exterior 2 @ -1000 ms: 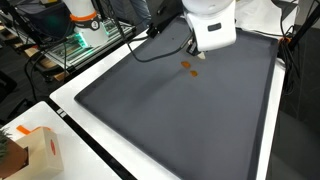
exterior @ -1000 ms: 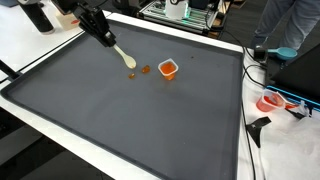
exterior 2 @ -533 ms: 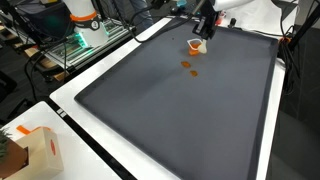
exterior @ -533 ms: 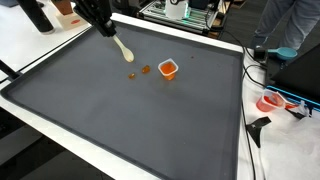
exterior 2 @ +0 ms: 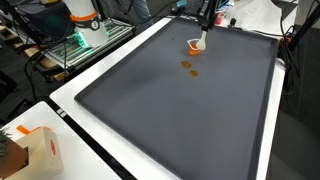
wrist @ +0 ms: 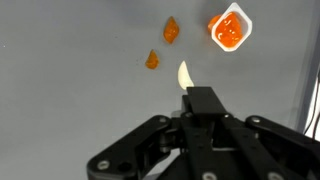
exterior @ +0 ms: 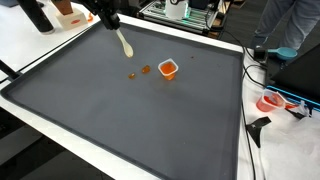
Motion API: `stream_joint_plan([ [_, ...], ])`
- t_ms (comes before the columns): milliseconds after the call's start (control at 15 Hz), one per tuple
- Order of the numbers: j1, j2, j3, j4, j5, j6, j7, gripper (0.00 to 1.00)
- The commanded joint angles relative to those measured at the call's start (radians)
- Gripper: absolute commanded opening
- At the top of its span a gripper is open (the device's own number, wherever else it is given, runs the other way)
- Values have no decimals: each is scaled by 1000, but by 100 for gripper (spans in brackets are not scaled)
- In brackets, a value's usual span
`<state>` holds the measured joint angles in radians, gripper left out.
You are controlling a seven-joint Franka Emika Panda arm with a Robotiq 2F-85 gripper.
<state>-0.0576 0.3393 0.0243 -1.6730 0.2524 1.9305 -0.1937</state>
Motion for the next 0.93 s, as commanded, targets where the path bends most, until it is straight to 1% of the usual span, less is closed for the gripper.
stream_joint_plan([
  [0, 27, -61, -6, -79, -65, 52, 38, 3],
  [133, 36, -72, -6, -91, -89, 65, 51, 3],
  [200, 40, -74, -5, -89, -108, 51, 48, 3],
  [267, 25, -36, 2, -38, -67, 32, 27, 12],
  [733, 31, -48, 2, -52, -84, 33, 32, 12],
  [800, 31, -48, 2, -53, -84, 33, 32, 3],
  [867, 30, -51, 8, -60, -66, 29, 26, 3],
])
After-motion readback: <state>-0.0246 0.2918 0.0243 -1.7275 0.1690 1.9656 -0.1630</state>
